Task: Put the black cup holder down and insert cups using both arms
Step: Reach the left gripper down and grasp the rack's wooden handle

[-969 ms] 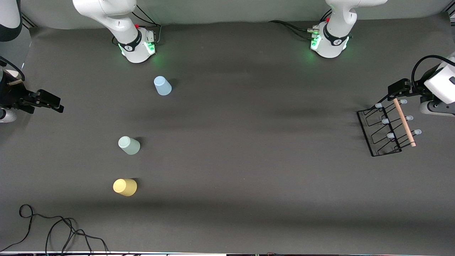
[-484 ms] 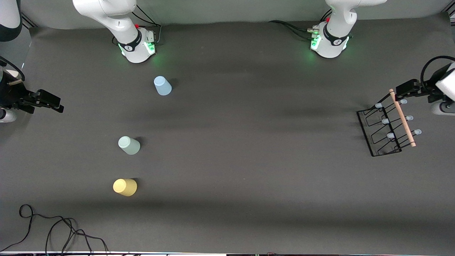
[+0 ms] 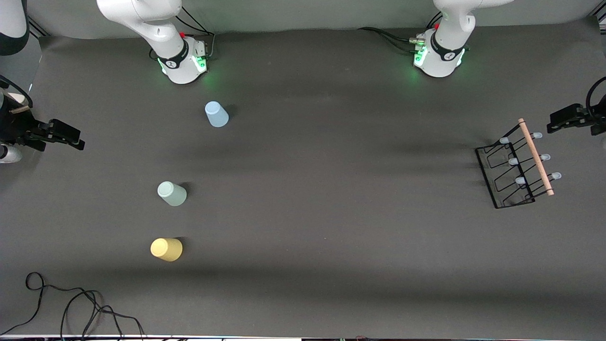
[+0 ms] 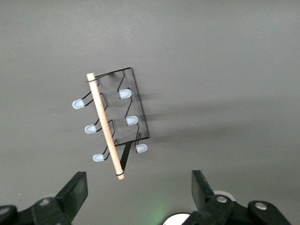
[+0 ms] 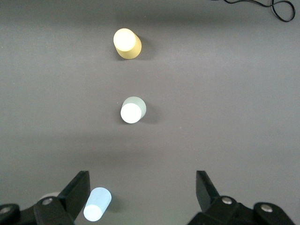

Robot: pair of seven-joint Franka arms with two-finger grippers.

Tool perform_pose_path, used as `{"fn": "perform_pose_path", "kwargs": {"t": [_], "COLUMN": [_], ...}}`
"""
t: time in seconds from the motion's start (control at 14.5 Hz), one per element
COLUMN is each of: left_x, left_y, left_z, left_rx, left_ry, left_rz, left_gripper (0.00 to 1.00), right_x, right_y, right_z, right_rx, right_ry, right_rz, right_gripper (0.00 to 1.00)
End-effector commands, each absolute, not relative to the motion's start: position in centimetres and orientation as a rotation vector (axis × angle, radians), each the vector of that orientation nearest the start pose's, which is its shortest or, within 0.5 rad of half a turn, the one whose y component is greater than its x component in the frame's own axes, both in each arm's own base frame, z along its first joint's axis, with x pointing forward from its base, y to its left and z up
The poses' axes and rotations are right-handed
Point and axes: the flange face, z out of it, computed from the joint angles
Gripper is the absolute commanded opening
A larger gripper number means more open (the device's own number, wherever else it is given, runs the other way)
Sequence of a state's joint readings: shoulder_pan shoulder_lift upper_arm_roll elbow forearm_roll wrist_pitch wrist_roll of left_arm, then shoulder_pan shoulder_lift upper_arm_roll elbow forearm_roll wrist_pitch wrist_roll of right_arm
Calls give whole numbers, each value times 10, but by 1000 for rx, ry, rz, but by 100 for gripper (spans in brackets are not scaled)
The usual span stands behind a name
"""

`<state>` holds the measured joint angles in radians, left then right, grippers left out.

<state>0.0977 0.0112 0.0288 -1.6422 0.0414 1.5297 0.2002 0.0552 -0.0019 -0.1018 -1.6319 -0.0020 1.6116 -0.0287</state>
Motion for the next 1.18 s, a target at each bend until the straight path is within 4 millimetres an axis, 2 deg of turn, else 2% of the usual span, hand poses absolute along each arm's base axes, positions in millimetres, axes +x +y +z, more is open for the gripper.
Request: {"fn": "perform_pose_path", "kwargs": {"t": [0.0, 0.21, 0.42, 0.48, 0.69, 0.76, 0.97, 1.11], "left_x": [552, 556, 563, 565, 563, 558, 558, 548], "left_y": [86, 112, 139, 141, 157, 158, 159, 166], "left_z": [570, 556, 529, 521, 477, 459, 424, 391], "left_rx": [-3056, -3062, -3067, -3067, -3071, -3071, -3069, -3071], "left_ry": [130, 91, 95, 95, 69, 71, 80, 67], "left_rz": [233, 253, 261, 265, 272, 253, 197, 162], "left_gripper": [98, 98, 98, 98, 98, 98, 96, 96], "right_x": [553, 553, 553, 553, 553, 553, 553, 553], "right_y": [-26, -26, -27, -27, -27, -27, -27, -27], "right_z": [605, 605, 605, 605, 605, 605, 605, 605], "right_rx": [-3146, -3146, -3147, -3147, -3147, -3147, -3147, -3147], "right_ry": [36, 36, 36, 36, 36, 36, 36, 36], "right_rz": [27, 27, 27, 27, 27, 27, 27, 27], "right_gripper": [100, 100, 100, 100, 100, 100, 100, 100]}}
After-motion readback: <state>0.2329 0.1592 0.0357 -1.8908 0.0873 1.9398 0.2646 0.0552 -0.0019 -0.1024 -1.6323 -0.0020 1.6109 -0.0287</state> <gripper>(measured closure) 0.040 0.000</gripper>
